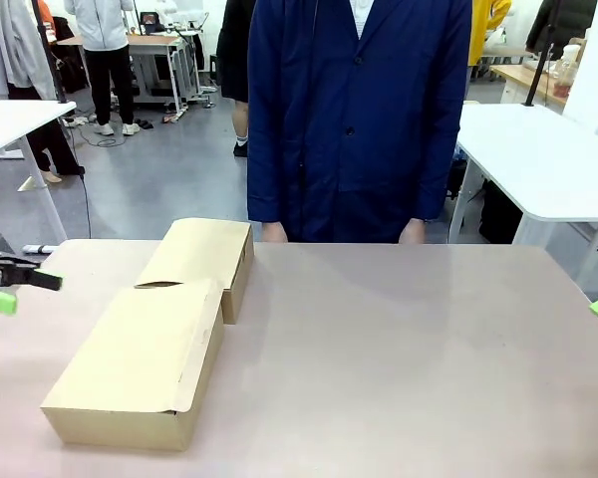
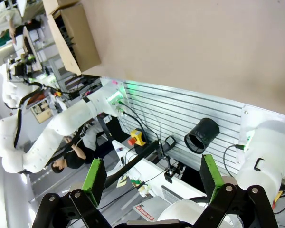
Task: Place items inside the box.
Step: Close the lid of the Mailer Box closest to the robot.
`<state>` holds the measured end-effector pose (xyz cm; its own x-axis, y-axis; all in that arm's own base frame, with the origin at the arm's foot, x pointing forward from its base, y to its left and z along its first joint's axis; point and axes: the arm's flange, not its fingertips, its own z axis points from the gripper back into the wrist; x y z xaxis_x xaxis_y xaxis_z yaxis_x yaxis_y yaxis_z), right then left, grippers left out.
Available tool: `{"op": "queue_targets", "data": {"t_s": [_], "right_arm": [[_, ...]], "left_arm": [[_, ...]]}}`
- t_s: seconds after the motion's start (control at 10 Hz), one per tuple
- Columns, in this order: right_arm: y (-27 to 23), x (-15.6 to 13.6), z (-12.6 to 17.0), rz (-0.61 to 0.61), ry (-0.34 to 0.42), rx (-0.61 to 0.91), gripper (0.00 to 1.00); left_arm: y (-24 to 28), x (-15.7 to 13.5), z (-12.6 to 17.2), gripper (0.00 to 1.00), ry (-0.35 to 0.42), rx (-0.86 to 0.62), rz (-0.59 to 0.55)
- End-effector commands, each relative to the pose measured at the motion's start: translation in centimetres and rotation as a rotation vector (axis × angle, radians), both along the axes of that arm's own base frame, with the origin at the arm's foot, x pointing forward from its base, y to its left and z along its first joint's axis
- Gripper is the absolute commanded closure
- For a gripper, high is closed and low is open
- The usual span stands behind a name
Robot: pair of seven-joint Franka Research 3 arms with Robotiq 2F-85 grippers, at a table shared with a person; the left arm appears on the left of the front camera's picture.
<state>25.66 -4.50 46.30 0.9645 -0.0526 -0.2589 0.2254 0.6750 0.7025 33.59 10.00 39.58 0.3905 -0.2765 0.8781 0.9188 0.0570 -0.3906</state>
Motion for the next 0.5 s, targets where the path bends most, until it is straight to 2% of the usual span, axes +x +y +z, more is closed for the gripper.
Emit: {"op": "queue_targets", "data": {"t_s": [0.0,0.1,0.2,0.3,0.4], "right_arm": [[0.2,0.0,0.0,0.006,-0.013,0.023,0.00],[0.2,0.0,0.0,0.006,-0.013,0.023,0.00],[0.2,0.0,0.0,0.006,-0.013,0.023,0.00],[0.2,0.0,0.0,0.006,-0.013,0.023,0.00],[0.2,0.0,0.0,0.006,-0.013,0.023,0.00]], "left_arm": [[2.0,2.4,0.2,0.00,0.442,-0.063,0.306],[4.1,3.4,0.1,0.00,0.601,-0.059,0.400],[6.4,4.5,0.1,0.00,0.700,-0.096,0.500],[9.4,5.9,-0.5,0.00,0.753,-0.137,0.647],[12.1,7.3,-1.8,0.00,0.834,-0.132,0.733]]}}
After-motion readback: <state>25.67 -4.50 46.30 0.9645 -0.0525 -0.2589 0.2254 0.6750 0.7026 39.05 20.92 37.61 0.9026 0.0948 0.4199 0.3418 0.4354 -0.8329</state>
